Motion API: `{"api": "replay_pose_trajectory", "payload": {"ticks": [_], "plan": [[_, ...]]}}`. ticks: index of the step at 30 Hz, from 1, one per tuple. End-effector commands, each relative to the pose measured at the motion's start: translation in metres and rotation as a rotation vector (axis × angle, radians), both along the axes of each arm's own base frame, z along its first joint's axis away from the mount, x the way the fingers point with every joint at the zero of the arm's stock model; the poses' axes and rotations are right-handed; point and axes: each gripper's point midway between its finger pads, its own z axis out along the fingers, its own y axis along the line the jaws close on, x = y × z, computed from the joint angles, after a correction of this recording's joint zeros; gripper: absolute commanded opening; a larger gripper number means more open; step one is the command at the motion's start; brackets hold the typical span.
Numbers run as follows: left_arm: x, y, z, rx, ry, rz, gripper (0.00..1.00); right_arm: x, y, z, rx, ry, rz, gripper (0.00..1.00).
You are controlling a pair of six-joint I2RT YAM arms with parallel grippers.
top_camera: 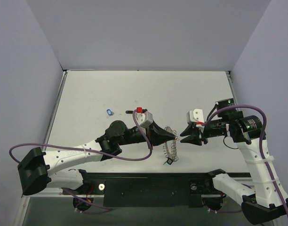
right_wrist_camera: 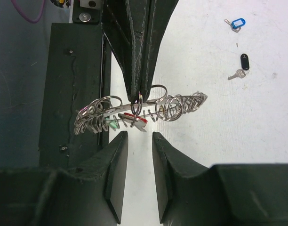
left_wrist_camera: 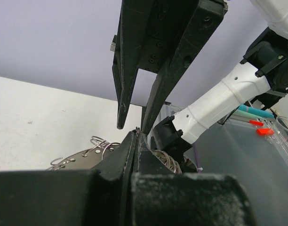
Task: Put the keys on the keyring
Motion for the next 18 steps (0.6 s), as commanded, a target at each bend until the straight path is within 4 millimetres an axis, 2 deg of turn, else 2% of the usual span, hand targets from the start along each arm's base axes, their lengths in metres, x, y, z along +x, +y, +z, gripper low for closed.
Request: {"api": "replay_pose_trajectory", "payload": {"ticks": [1,12,18], "plan": [[-0.0002,0.0029,0.0335,-0.123,-0.028,0.012,0.00,-0.0062,0.0058,0.0016,0.036,0.026,0.026,0.23],[0.0025,0.0017,0.0356,-0.140,0.000,0.026,0.00,-0.0029,0.0082,-0.0015,0.035,0.038,0.016,0.22],[0.0027,0.0010,0.0351,-0.143,0.013,0.029,0.00,-0.0016,0.0087,0.0039,0.040,0.027,0.011,0.22]]}}
